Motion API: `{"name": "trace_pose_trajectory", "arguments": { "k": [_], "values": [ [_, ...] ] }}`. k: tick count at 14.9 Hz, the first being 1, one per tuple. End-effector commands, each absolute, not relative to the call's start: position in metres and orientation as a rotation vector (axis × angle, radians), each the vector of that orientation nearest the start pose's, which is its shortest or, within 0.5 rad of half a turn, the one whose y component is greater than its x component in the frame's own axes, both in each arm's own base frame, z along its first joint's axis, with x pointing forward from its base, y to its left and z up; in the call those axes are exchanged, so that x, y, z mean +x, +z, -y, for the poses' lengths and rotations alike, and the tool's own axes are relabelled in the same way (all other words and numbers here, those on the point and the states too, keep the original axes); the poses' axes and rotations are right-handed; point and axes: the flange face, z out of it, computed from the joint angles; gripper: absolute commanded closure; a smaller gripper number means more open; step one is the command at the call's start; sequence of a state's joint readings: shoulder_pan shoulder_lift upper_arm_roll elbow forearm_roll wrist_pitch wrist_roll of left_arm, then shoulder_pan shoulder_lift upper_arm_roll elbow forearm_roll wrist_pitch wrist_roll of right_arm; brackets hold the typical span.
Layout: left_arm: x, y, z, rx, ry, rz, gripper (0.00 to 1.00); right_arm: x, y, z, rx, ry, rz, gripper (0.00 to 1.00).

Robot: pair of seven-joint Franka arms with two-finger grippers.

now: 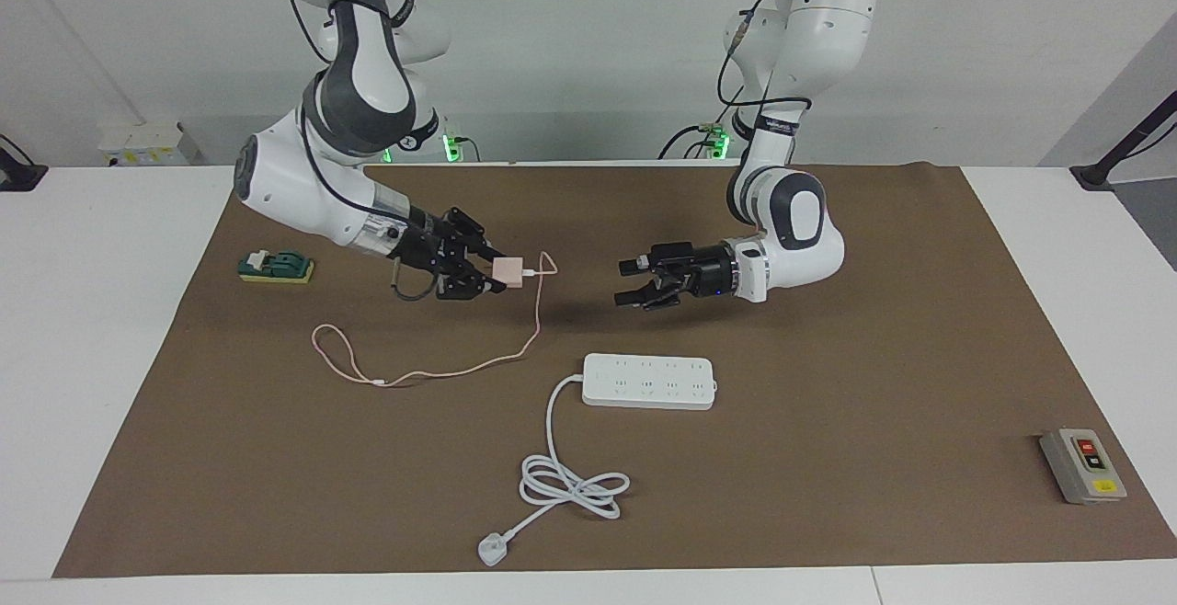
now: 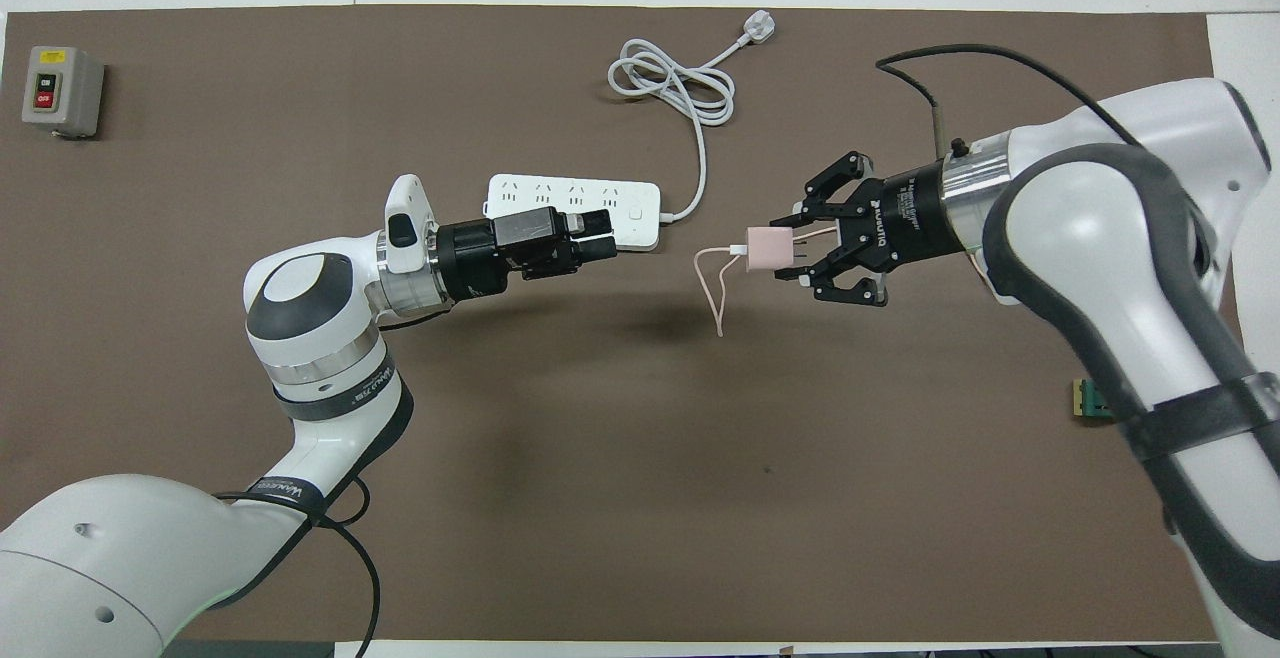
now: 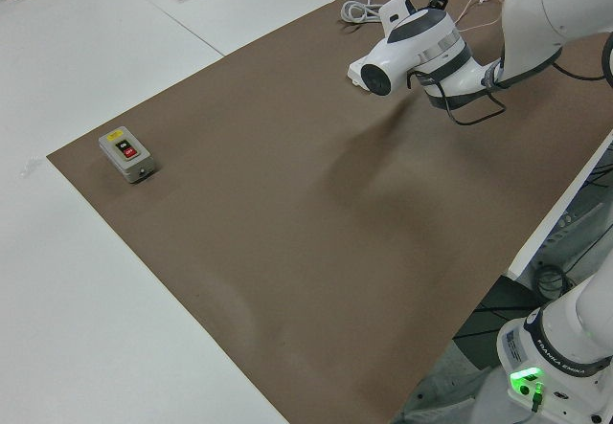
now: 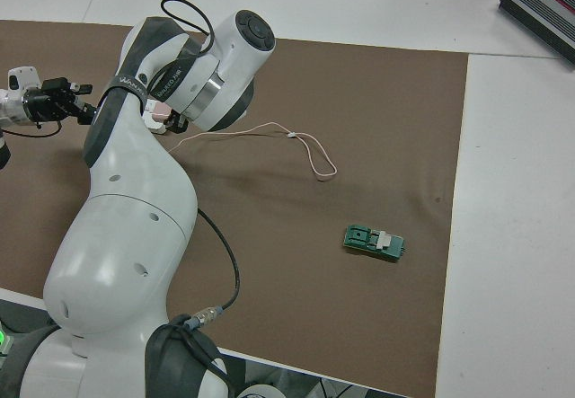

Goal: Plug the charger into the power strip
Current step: 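Carry the pink charger with the right gripper toward the power strip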

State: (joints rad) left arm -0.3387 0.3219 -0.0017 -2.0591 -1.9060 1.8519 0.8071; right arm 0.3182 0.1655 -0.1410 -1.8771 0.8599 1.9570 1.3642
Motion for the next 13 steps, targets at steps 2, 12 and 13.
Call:
{"name": "trace_pose_trajectory", "arguments": {
  "k": [2, 12, 13],
  "values": [
    [0.541, 0.326, 0.27, 1.538, 0.052, -0.118, 0.0, 0.568, 0.438, -0.2, -1.783, 0.693, -1.812, 1.0],
    [0.531, 0.325, 0.291, 1.556, 0.058, -0.063, 0.0, 0.571, 0.447, -0.245, -1.612, 0.63, -1.781, 1.0],
    [0.531, 0.326, 0.294, 1.563, 0.062, -0.064, 0.0, 0.567, 0.448, -0.258, -1.593, 0.636, -1.774, 1.0]
  ]
}}
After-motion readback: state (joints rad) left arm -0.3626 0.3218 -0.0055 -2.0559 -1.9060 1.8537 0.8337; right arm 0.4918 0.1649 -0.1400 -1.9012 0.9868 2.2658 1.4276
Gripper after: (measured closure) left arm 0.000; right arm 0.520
